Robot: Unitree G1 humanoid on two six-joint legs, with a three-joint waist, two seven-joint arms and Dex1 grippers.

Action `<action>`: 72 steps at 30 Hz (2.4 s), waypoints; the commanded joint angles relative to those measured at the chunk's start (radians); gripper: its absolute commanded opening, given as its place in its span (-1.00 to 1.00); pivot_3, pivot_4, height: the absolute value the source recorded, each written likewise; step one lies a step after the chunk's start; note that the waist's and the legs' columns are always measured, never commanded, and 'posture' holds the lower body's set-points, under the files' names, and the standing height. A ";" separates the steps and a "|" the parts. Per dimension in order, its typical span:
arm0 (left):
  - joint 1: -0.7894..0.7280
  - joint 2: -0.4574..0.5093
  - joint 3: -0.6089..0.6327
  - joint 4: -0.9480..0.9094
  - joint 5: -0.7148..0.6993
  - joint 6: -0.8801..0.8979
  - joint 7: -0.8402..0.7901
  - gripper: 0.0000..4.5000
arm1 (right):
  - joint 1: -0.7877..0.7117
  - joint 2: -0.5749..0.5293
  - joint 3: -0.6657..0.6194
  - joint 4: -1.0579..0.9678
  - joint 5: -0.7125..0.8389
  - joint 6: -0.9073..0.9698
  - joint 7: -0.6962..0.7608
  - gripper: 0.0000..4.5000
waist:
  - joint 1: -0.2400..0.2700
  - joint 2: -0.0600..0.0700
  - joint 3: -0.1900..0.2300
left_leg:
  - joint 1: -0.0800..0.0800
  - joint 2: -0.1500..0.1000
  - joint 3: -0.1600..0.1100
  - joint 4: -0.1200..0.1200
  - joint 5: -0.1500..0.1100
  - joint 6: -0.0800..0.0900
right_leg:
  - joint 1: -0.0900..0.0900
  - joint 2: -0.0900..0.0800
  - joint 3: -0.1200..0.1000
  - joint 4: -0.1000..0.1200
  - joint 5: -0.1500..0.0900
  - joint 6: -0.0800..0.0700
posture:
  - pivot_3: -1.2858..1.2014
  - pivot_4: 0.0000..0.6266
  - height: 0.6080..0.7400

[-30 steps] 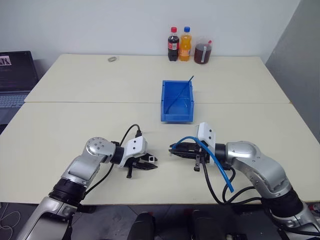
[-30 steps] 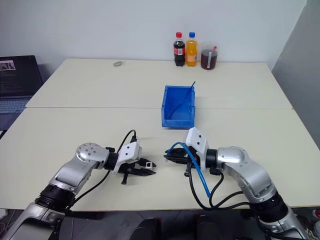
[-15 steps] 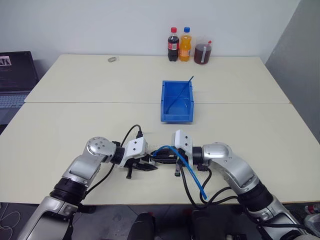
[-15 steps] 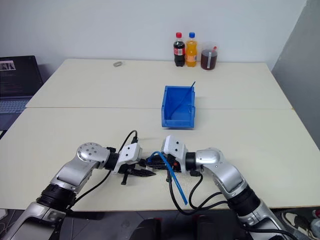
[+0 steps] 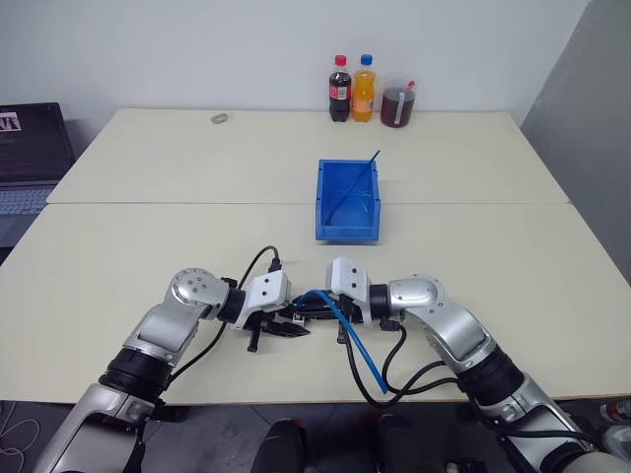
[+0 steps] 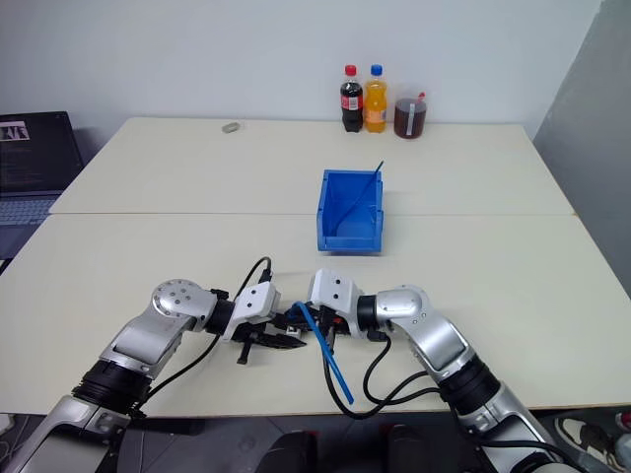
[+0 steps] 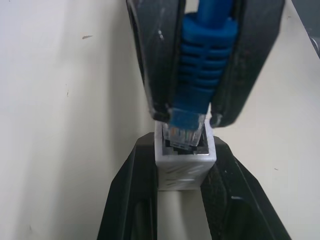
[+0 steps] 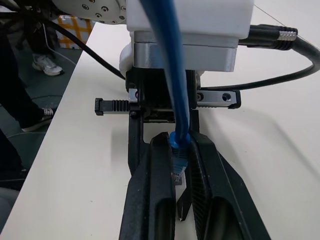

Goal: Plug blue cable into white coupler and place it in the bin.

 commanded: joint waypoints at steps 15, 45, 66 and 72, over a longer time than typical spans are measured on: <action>0.019 -0.007 -0.047 0.036 0.052 0.012 -0.001 -0.65 | -0.042 -0.003 0.062 0.050 -0.076 -0.023 0.087 -0.95 | 0.000 0.000 -0.002 | 0.002 0.000 0.000 0.000 0.000 0.000 | 0.002 0.000 0.000 0.000 0.000 0.000 | 0.03 -0.52 1.00; 0.069 -0.002 -0.028 0.007 0.059 0.004 0.014 -0.65 | -0.111 0.013 0.207 0.241 -0.197 0.047 0.213 -0.95 | -0.004 0.006 -0.026 | 0.017 0.000 0.001 -0.004 -0.002 0.002 | 0.014 0.001 0.002 -0.001 -0.005 0.003 | 0.03 -0.52 1.00; 0.084 0.008 -0.016 -0.010 0.056 0.018 0.031 -0.65 | -0.075 -0.046 0.244 0.316 -0.248 0.117 0.238 -0.95 | -0.010 0.013 -0.046 | 0.026 0.000 0.003 -0.007 -0.004 0.006 | 0.019 0.001 0.004 -0.002 -0.009 0.002 | 0.03 -0.52 1.00; 0.097 -0.001 -0.004 -0.004 0.068 -0.015 0.071 -0.65 | -0.062 -0.005 0.148 0.225 -0.180 0.113 0.174 -0.95 | -0.010 0.011 -0.050 | 0.033 0.000 0.004 -0.017 -0.005 0.006 | 0.023 0.000 0.004 -0.004 -0.013 0.000 | 0.03 -0.52 1.00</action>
